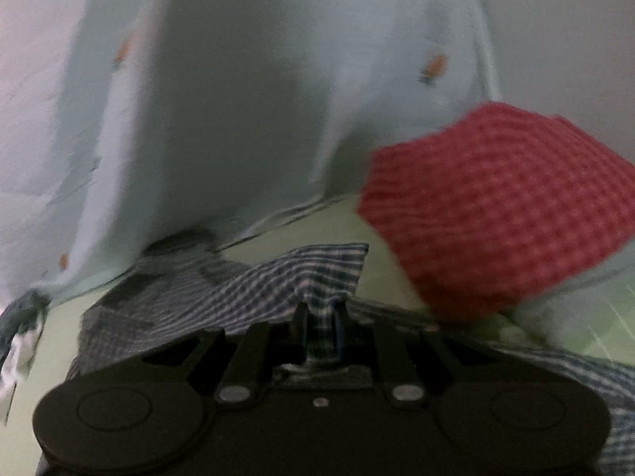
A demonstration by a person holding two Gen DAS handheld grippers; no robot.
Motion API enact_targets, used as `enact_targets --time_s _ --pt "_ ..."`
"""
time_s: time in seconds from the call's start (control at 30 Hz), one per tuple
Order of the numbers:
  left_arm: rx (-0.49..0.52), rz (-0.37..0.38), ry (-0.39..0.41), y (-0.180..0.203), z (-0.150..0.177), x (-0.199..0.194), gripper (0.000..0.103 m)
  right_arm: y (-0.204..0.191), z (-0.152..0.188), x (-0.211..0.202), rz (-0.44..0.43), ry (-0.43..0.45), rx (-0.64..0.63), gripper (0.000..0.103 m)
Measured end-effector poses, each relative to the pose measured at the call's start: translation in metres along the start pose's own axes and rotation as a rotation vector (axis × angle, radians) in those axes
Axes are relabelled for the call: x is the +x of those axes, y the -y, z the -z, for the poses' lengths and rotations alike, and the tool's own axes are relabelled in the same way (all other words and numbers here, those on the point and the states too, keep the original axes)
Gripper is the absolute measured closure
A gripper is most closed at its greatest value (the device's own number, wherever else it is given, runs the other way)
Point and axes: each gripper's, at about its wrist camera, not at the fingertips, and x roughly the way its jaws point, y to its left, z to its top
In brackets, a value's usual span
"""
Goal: Fold clothes
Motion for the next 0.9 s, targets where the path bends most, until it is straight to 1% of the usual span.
enact_targets --time_s 0.13,0.23,0.27,0.33,0.37,0.4,0.43,0.47,0.53,0.57,0.63,0.67,0.73,0.77,0.83,0.9 --pt "-0.005 -0.068 -0.006 -0.008 -0.002 0.002 0.003 0.011 0.005 0.006 0.082 -0.027 -0.010 0.090" --pt "-0.022 -0.073 0.001 -0.015 -0.001 0.001 0.003 0.012 0.010 0.011 0.134 -0.073 -0.019 0.089" --pt "-0.027 -0.071 0.002 -0.017 0.000 0.001 0.003 0.010 0.012 0.012 0.146 -0.087 -0.024 0.086" --pt "-0.039 -0.064 0.011 -0.021 0.000 -0.001 0.003 0.002 0.014 0.009 0.179 -0.090 -0.047 0.071" --pt "-0.044 -0.060 0.017 -0.023 0.001 -0.003 0.003 -0.002 0.015 0.005 0.190 -0.087 -0.057 0.053" --pt "-0.049 -0.052 0.028 -0.026 0.002 -0.006 0.003 -0.006 0.016 0.001 0.193 -0.076 -0.064 0.044" --pt "-0.056 -0.044 0.038 -0.028 0.002 -0.008 0.003 -0.012 0.017 -0.003 0.193 -0.062 -0.069 0.027" --pt "-0.065 -0.034 0.051 -0.032 0.003 -0.012 0.003 -0.017 0.018 -0.009 0.190 -0.046 -0.074 0.013" --pt "-0.092 -0.012 0.083 -0.039 0.005 -0.020 0.003 -0.028 0.019 -0.022 0.137 0.000 -0.069 0.003" --pt "-0.105 -0.001 0.099 -0.042 0.005 -0.024 0.003 -0.033 0.021 -0.030 0.103 0.024 -0.063 0.001" --pt "-0.120 0.045 0.129 -0.052 0.009 -0.035 0.003 -0.046 0.027 -0.044 0.066 0.067 -0.057 0.000" --pt "-0.119 0.054 0.142 -0.055 0.011 -0.041 0.003 -0.053 0.030 -0.051 0.051 0.088 -0.055 0.000" --pt "-0.088 0.045 0.177 -0.059 0.017 -0.054 0.002 -0.070 0.041 -0.062 0.038 0.116 -0.071 0.000" --pt "-0.068 0.037 0.197 -0.061 0.020 -0.061 0.000 -0.080 0.046 -0.066 0.041 0.118 -0.082 0.000" --pt "-0.009 0.030 0.267 -0.065 0.028 -0.078 0.000 -0.100 0.056 -0.072 0.065 0.106 -0.105 0.000" --pt "0.015 0.035 0.303 -0.072 0.033 -0.091 0.000 -0.121 0.067 -0.076 0.088 0.080 -0.129 0.000"
